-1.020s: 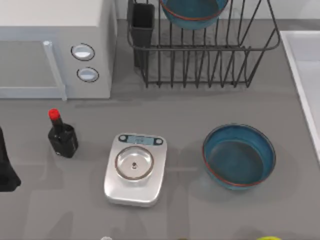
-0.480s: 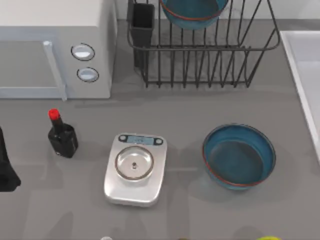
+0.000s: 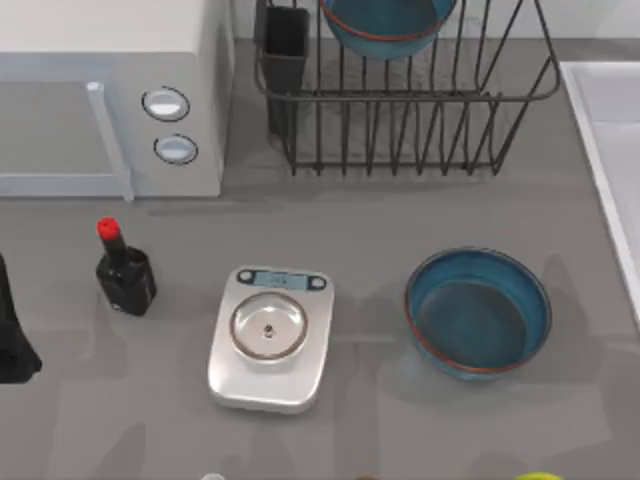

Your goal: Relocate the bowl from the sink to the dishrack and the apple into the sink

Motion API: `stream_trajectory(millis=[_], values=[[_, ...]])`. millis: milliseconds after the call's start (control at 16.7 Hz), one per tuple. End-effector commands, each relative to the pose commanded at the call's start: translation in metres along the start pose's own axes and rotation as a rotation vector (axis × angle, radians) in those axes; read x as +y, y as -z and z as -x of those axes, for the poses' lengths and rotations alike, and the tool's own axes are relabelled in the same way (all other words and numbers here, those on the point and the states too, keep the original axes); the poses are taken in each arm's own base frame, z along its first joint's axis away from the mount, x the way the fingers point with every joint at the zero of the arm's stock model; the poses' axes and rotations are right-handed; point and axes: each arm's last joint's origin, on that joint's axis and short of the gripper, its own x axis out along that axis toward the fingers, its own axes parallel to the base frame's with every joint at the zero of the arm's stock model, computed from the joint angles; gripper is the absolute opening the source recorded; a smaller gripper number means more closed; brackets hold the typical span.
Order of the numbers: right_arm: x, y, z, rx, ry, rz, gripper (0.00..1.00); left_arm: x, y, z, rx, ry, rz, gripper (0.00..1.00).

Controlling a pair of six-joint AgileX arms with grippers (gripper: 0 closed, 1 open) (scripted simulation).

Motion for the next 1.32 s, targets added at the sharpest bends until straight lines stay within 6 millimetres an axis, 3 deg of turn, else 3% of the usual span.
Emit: stream_trajectory(millis=[300,540,900,1320], values=[[0.035,-0.038,0.037,-0.001,-0.001,0.002,1.00,0.000,0.000,0.000,0.000,0.000,0.000,1.00],[0.060,-0.049,0.078,-0.002,-0.003,0.002,1.00,0.000,0.000,0.000,0.000,0.000,0.000,1.00],[0.081,-0.036,0.127,-0.009,-0.006,-0.001,1.00,0.000,0.000,0.000,0.000,0.000,0.000,1.00],[0.088,-0.015,0.147,-0.004,-0.010,-0.005,1.00,0.000,0.000,0.000,0.000,0.000,0.000,1.00]])
